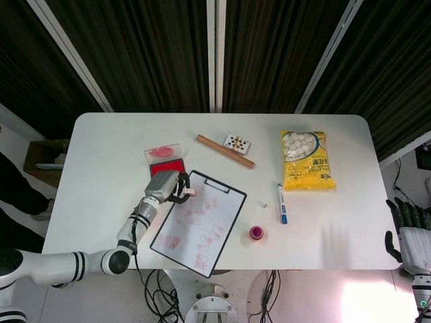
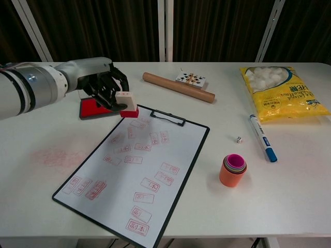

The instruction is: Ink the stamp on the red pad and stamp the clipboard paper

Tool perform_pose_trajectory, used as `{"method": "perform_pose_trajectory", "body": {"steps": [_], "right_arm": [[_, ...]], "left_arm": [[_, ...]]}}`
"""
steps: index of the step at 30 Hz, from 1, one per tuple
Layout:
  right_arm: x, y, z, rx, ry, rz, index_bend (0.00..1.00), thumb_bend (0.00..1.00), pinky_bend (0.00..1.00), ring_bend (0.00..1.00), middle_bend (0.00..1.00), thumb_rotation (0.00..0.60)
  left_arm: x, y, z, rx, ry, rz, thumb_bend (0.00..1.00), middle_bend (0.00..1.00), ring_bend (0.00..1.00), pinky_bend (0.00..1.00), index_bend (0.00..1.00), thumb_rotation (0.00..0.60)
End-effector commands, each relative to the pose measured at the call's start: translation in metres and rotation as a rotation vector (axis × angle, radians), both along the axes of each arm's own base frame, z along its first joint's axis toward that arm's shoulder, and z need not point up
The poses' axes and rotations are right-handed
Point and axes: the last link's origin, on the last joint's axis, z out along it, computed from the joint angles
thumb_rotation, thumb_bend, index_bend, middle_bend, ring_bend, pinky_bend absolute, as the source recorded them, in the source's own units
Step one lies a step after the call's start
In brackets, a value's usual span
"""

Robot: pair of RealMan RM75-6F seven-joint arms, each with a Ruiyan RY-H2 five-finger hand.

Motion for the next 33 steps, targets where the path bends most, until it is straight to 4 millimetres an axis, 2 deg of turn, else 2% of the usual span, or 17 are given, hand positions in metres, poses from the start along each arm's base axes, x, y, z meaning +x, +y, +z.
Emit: {"method": "perform_pose_trajectory", "body": {"steps": [1, 7, 17, 26, 33], "right_arm": [[-0.001, 0.002, 0.001, -0.002, 0.000, -0.002, 0.00, 0.56, 0.00, 0.00, 0.00, 0.600], [-0.004, 0.005, 0.008, -0.015, 0.003, -0.010, 0.00, 0.56, 0.00, 0.00, 0.00, 0.600], [-0.005, 0.003, 0.012, -0.021, -0.003, -0.013, 0.00, 0.56, 0.00, 0.00, 0.00, 0.600], [-0.008, 0.004, 0.012, -0.025, -0.004, -0.027, 0.00, 0.56, 0.00, 0.00, 0.00, 0.600], [-0.009, 0.003, 0.010, -0.020, -0.001, -0.029, 0.00, 0.56, 0.00, 0.00, 0.00, 0.600]], "left_arm": [[0.012, -0.009, -0.023, -0.019, 0.007, -0.030, 0.46, 0.70, 0.64, 0.59, 0.70, 0.600], [0.020, -0.003, -0.040, -0.019, 0.044, -0.025, 0.46, 0.70, 0.64, 0.59, 0.71, 0.600], [0.030, 0.019, -0.049, -0.041, 0.054, 0.045, 0.46, 0.70, 0.64, 0.59, 0.71, 0.600], [0.022, 0.029, -0.057, -0.052, 0.086, 0.099, 0.46, 0.70, 0.64, 0.59, 0.71, 0.600], [0.025, 0.032, -0.058, -0.062, 0.058, 0.115, 0.46, 0.71, 0.64, 0.59, 0.71, 0.600]]}}
